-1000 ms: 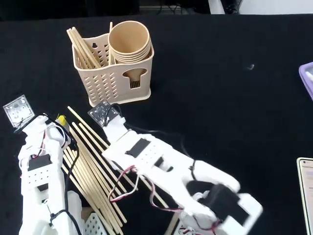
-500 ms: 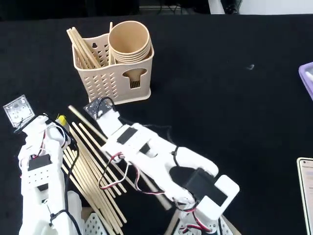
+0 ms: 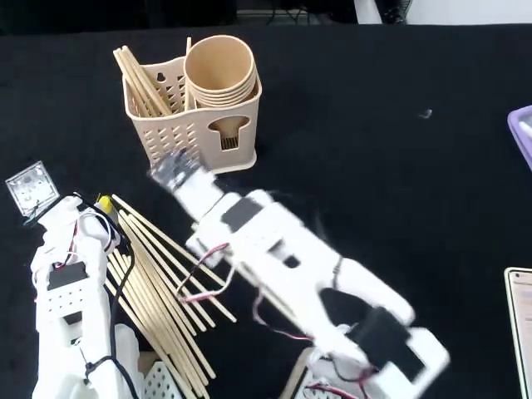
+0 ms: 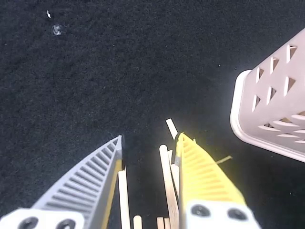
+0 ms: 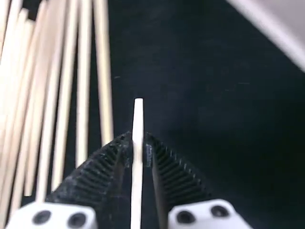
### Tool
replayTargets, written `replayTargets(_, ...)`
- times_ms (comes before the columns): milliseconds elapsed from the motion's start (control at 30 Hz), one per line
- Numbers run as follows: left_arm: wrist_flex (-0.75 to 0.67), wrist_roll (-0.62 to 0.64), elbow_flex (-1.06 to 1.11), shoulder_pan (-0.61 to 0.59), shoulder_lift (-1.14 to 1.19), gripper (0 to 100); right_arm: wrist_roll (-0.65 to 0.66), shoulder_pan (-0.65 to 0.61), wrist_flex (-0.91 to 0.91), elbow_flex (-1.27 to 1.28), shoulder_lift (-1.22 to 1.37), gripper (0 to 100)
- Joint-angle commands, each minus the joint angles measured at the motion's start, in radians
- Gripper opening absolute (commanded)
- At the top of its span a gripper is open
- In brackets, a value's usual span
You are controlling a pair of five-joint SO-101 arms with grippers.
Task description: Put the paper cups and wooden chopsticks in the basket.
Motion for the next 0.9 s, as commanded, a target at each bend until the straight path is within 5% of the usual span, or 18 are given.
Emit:
replayTargets(0,-0.011,0.011,-0.005,-0.013,-0.018,19,0.072,0.112,0.037,-0.042,-0.188,1.1)
replayTargets(200,-0.015,0.011,-0.005,-0.013,-0.018,19,0.064,0.044,-0.003,-0.007,-0.263,1.1)
replayTargets(500,-0.009,0.009,-0.005,-0.015,-0.018,19,-0.063,-0.141,-0.496,0.030,0.065,2.2)
replayTargets(700,-0.009,0.008,-0.005,-0.015,-0.018,19,-0.075,-0.160,-0.318,-0.031,0.156,26.0)
replayTargets(867,-0.012,0.009,-0.005,-0.013,-0.018,19,-0.075,-0.169,-0.175,-0.030,0.163,26.8)
